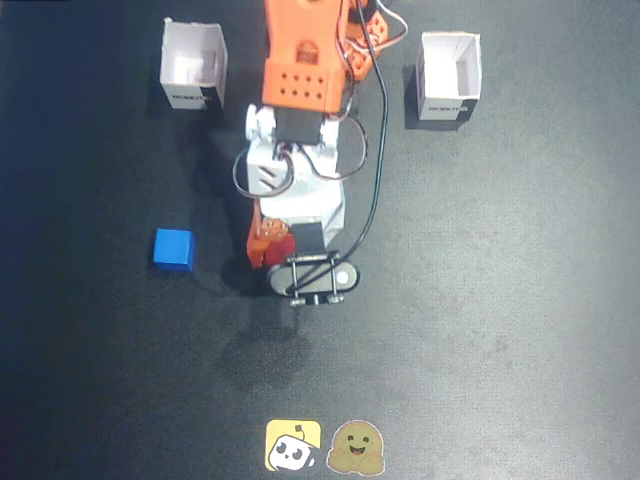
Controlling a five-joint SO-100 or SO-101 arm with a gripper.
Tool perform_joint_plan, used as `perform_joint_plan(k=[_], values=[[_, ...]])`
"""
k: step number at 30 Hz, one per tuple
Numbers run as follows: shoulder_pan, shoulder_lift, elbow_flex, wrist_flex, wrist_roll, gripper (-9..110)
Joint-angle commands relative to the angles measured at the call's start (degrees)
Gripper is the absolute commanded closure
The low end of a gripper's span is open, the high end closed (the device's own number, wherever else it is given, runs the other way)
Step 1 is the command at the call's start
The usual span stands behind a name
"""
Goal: Put the red cube in the right box and the blue cube in the left box.
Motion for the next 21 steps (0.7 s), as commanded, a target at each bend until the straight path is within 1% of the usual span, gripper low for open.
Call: perform_joint_plan(k=[1,7,16,21], values=[[-0.26,-1.23,-3.69,-2.29,0.35,79],[0.35,-3.69,-3.52,-4.66,0.09,81],[1.58,-3.69,-2.46,-5.19,-0.09,83],[2.11,-3.78,-2.02,-5.62,-0.35,87]])
